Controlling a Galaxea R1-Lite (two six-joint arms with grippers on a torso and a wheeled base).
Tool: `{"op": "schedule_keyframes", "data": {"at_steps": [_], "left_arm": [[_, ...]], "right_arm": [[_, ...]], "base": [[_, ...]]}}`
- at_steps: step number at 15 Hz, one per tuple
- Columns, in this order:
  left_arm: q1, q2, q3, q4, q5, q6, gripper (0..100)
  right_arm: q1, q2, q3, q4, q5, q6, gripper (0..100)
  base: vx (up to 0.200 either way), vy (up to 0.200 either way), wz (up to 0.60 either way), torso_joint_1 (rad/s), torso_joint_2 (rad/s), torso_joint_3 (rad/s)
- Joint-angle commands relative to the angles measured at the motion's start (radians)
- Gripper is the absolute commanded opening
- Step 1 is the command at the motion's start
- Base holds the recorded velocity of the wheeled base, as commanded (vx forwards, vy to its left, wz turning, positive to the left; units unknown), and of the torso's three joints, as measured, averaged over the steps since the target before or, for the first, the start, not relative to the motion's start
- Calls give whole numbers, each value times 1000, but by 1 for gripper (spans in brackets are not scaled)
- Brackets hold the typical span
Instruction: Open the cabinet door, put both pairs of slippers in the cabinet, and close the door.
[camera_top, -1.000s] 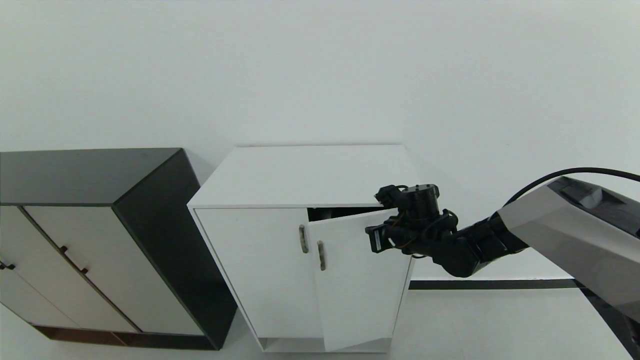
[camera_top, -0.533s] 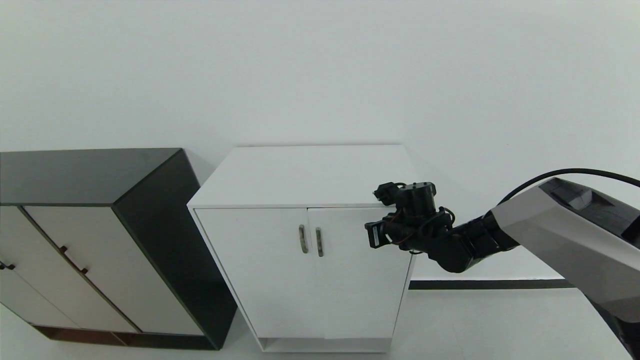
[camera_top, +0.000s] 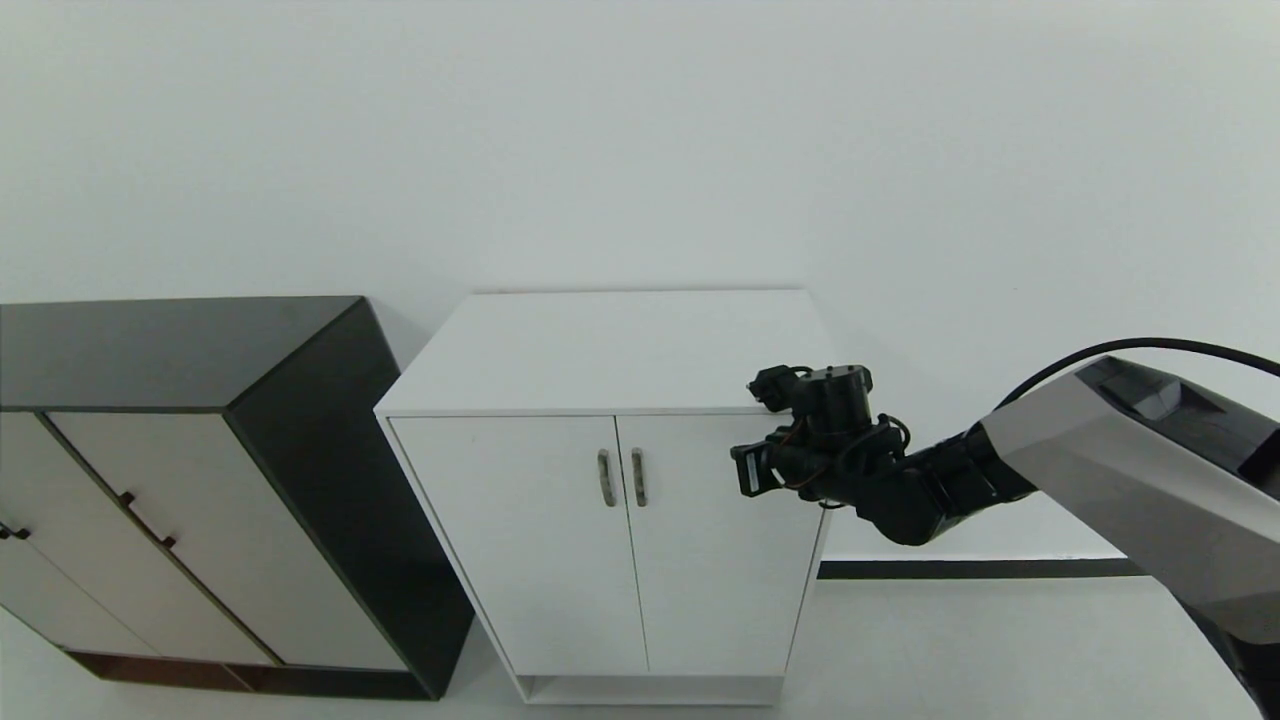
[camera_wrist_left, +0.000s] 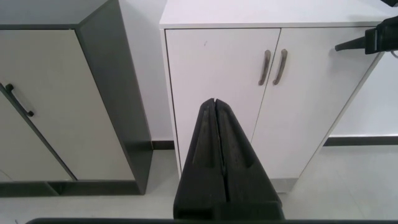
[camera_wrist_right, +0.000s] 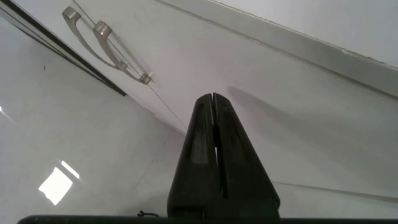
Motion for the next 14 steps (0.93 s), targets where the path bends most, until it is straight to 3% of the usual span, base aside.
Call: {"op": "schedule_keyframes", "data": {"at_steps": [1, 3, 6, 14], "left_arm": [[0, 2, 0, 0, 1, 0, 0], [0, 2, 0, 0, 1, 0, 0], [0, 2, 0, 0, 0, 0, 0], [0, 2, 0, 0, 1, 0, 0]], "right_arm": [[1, -2, 5, -2, 0, 19, 0], [2, -29, 29, -2, 0, 47, 0], [2, -132, 175, -16, 2, 74, 0], [1, -578, 917, -243, -87, 70, 0]], "base": [[0, 0, 0, 0, 0, 0], [0, 0, 0, 0, 0, 0], [0, 0, 0, 0, 0, 0], [0, 0, 0, 0, 0, 0]]}}
